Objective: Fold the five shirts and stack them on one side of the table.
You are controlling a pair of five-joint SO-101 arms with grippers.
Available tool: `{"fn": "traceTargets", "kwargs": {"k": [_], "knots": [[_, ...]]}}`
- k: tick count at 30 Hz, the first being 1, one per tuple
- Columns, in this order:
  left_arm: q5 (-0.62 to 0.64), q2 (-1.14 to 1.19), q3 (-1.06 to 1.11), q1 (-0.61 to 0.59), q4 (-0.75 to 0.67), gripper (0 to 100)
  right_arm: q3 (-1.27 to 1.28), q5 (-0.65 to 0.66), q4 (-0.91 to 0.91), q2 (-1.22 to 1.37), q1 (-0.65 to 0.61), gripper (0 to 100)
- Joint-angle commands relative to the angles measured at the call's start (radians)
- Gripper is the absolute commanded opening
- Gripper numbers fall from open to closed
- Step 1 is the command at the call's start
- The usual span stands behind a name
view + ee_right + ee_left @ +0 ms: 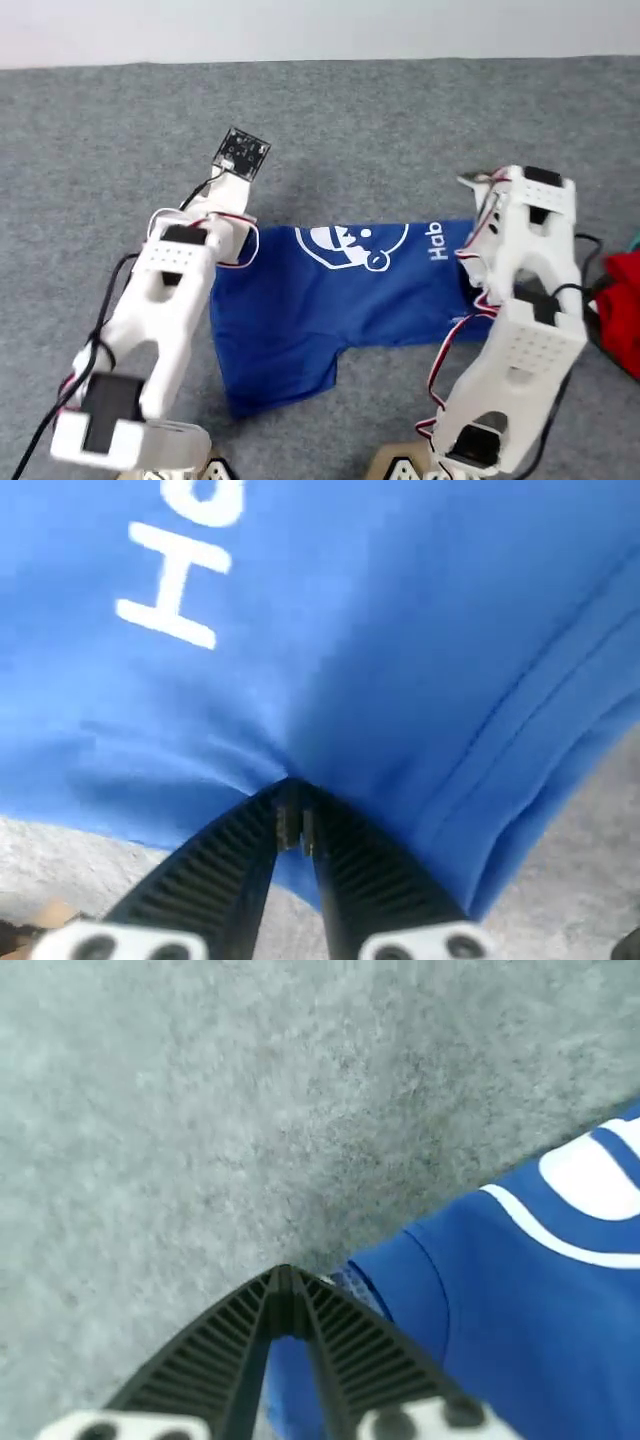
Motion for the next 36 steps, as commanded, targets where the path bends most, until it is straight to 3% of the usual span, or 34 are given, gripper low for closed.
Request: {"fn": "traceTargets", "kwargs": {"k": [1, 6, 13, 19, 28, 33, 36], "knots": [[0.066, 0.061, -0.119, 0.000, 0.078, 0, -0.028, -0.003, 0.025, -0.016, 0.048, 1.0], [0.081, 0.121, -0.216, 0.002, 0.166, 0, -0.032, -0.003, 0.028, -0.104, 0.025, 1.0], [0.081, 0.120, -0.240, 0.000, 0.167, 0, -0.032, -0.006, 0.085, -0.306, -0.033, 1.1], [0.081, 0.120, -0.239, -0.002, 0.172, 0, -0.026, -0.002, 0.137, -0.341, 0.012, 1.1], [0.078, 0.120, -0.240, -0.002, 0.170, 0, -0.032, -0.008, 0.120, -0.197, 0.120, 1.7], [0.077, 0.120, -0.240, -0.002, 0.170, 0, -0.031, -0.009, 0.185, -0.214, 0.122, 16.4], [0.077, 0.120, -0.240, -0.002, 0.170, 0, -0.031, -0.003, 0.186, -0.251, 0.122, 18.4]]}}
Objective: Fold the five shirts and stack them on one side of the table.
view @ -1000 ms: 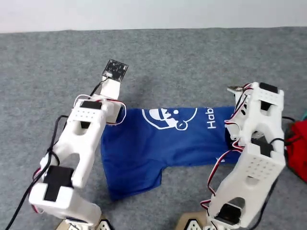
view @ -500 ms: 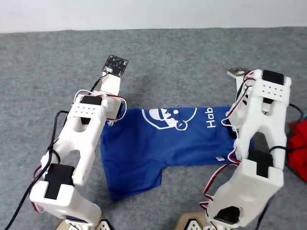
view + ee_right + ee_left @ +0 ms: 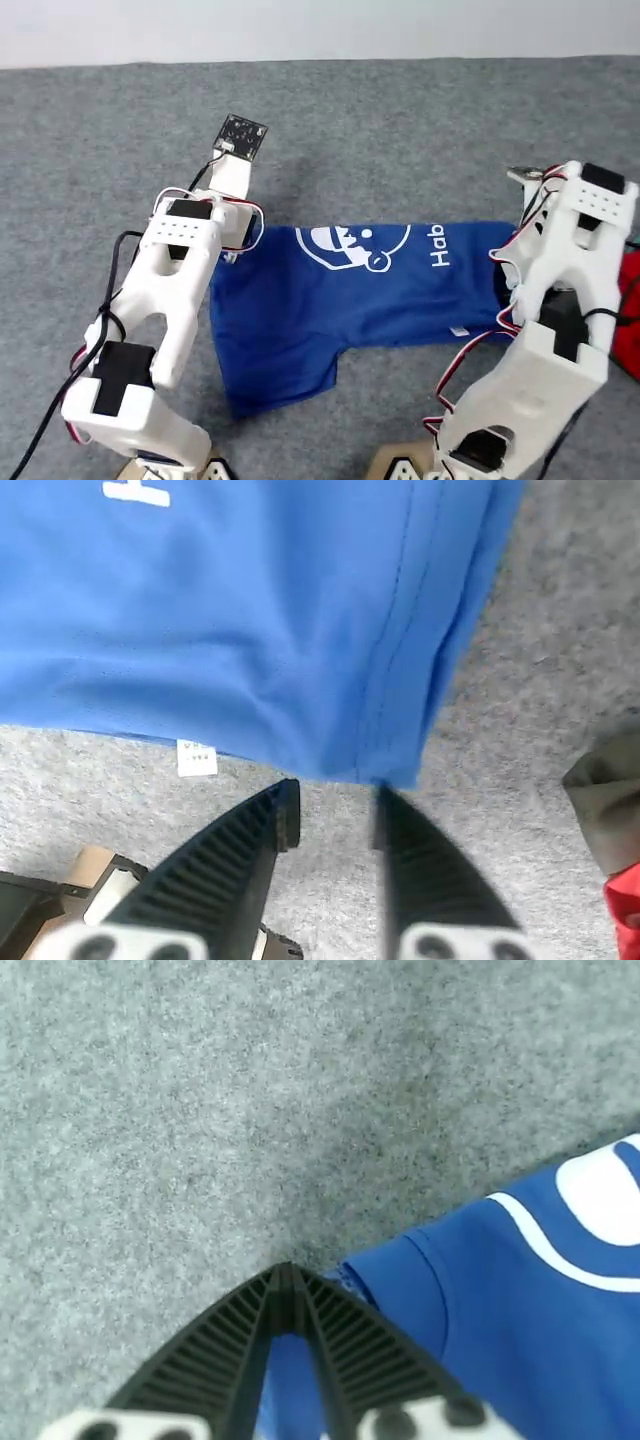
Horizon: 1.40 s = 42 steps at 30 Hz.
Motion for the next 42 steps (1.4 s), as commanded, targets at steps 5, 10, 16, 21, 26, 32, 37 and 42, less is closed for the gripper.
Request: {"fn": "traceTargets", "kwargs": {"k": [5, 10, 16, 21, 26, 32, 37, 42], "knots": [[0.008, -0.011, -0.045, -0.002, 0.011, 0, -0.031, -0.002, 0.024, -0.085, 0.019, 18.4], [0.008, -0.011, -0.045, 0.000, 0.012, 0, -0.029, -0.002, -0.035, 0.007, 0.045, 18.4], [0.008, -0.011, -0.045, 0.008, 0.012, 0, -0.035, -0.003, -0.053, 0.074, 0.028, 11.2], [0.008, -0.009, -0.045, 0.008, 0.012, 0, -0.034, -0.009, -0.045, 0.024, -0.025, 5.3], [0.008, -0.009, -0.044, 0.008, 0.012, 0, -0.031, -0.011, -0.038, -0.050, -0.099, 1.9], [0.008, -0.008, -0.044, 0.008, 0.012, 0, -0.032, -0.051, 0.033, -0.101, -0.137, 1.3], [0.008, -0.003, -0.044, 0.008, 0.012, 0, -0.026, -0.084, 0.044, -0.137, -0.113, 1.3], [0.006, -0.003, -0.044, 0.005, 0.012, 0, -0.025, -0.103, 0.045, -0.156, -0.081, 0.9]]}}
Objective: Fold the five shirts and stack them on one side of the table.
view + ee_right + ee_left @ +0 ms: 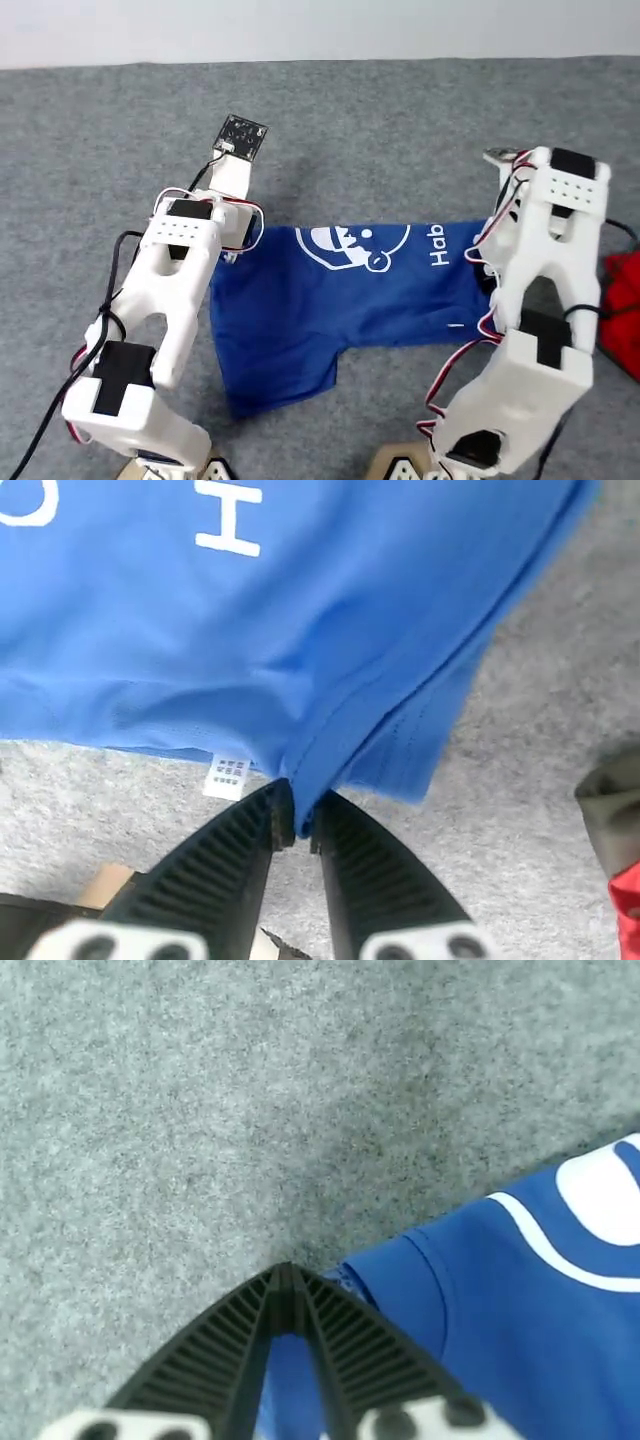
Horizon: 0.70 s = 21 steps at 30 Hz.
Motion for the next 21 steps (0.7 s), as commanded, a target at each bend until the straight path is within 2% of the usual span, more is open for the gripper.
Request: {"fn": "traceTargets", "kwargs": {"k": [1, 11, 21], "knots": [[0.006, -0.003, -0.044, 0.005, 0.012, 0, -0.020, -0.026, 0.042, -0.076, 0.039, 0.9], [0.006, -0.002, -0.044, 0.002, 0.008, 0, 0.097, -0.097, 0.042, -0.077, 0.136, 0.9], [0.005, -0.002, -0.044, 0.006, 0.006, 0, 0.100, -0.198, 0.039, -0.068, 0.197, 0.9]]}}
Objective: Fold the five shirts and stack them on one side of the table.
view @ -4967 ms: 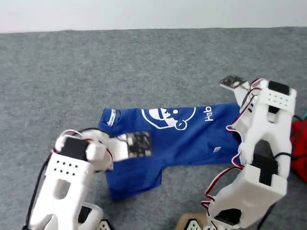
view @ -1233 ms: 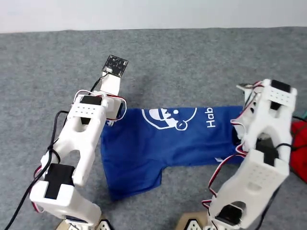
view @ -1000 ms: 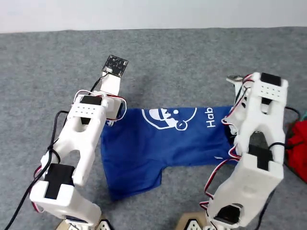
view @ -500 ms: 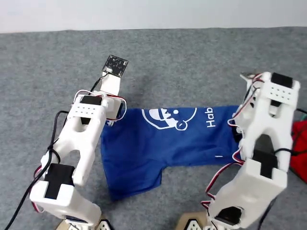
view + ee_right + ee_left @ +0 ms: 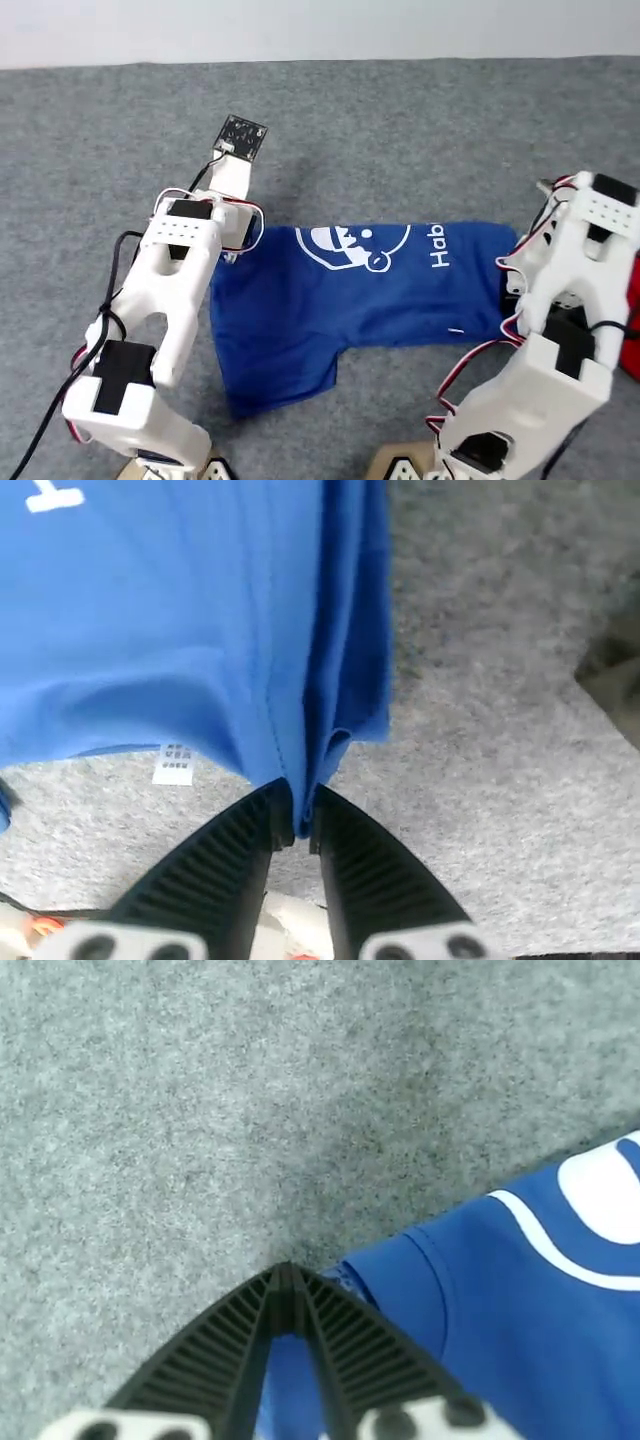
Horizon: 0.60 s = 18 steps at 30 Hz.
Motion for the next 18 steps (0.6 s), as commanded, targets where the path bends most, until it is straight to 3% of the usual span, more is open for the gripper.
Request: {"fn": "traceTargets", "kwargs": {"k": [1, 10, 18], "knots": [[0.005, -0.006, -0.044, 0.006, 0.006, 0, -0.003, -0.025, 0.036, -0.067, 0.047, 0.9], [0.005, -0.005, -0.044, 0.008, 0.006, 0, -0.008, -0.028, 0.007, 0.085, 0.107, 1.3], [0.005, -0.005, -0.042, 0.008, 0.009, 0, -0.074, -0.021, -0.048, 0.120, 0.067, 27.2]]}}
